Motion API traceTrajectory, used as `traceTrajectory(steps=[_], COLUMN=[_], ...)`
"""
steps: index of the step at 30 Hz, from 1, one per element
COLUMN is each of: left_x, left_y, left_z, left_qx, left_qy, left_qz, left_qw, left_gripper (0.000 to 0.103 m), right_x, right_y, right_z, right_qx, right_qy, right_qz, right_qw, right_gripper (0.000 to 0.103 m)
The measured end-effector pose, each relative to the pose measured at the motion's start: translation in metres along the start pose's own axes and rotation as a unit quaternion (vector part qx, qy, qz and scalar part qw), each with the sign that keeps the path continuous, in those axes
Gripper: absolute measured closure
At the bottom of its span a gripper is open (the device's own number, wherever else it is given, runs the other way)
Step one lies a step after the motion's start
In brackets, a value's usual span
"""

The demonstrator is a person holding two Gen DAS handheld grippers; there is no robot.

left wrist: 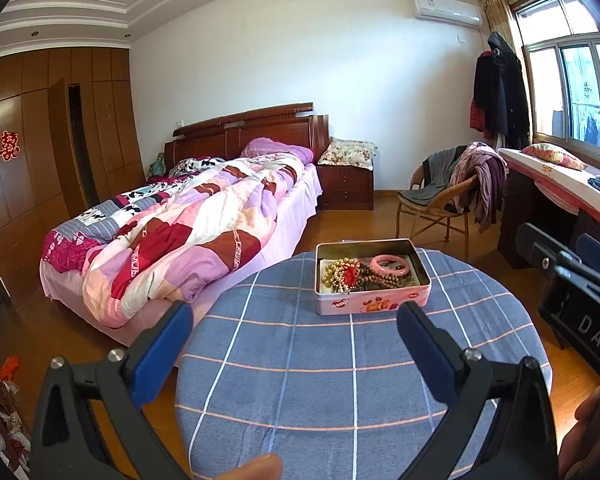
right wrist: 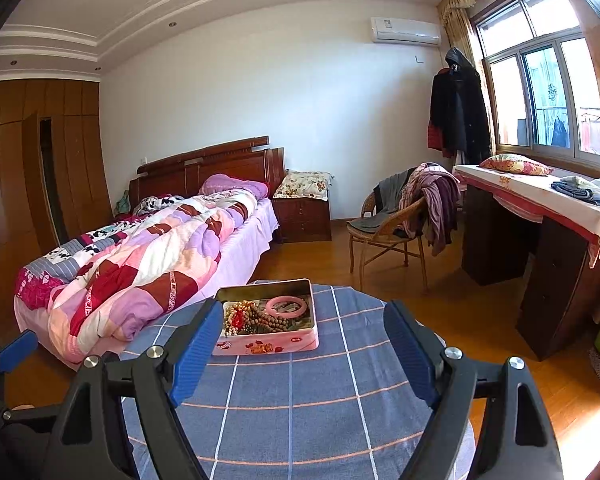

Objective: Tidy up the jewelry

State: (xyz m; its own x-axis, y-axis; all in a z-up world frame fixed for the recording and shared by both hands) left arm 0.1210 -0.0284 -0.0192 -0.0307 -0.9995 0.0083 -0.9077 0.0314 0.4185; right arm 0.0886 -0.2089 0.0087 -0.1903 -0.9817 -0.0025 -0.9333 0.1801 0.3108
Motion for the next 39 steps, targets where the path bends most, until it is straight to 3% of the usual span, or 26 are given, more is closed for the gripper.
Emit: traceTrajectory(steps=[23,39], left_x=[-0.001,-0.002], left_y=[0.014,0.019], left_z=[-0.008,-0.016], left_qx=[0.026,0.048], left_qy=[0.012,0.009], left_qz=[0.009,-0.005], left_qw=[0.9996,0.9988], left_gripper=[0.000,0.000], right_x=[-0.001,0.003], right_y=[0.008,0.013], right_z=[-0.004,-0.007], right_qx=[0.005,0.013], right_qy=[0.005,0.000], right_qz=[0.002,0.002], right_qw=[1.000,1.000], right_gripper=[0.020,0.020])
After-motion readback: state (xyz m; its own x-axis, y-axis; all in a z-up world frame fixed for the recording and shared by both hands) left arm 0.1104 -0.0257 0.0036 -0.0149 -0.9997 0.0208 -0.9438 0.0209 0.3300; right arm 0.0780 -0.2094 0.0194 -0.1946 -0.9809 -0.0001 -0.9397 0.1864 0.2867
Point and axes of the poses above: each gripper's, at about its wrist camera, not at the fingertips, and y roughly against the way its jaws point, x to its right, z to its underside, the point moved 8 cm from there along -y, roughly the way its jaws point, and after that the axes turned 6 degrees about y, right-handed, at the moved point
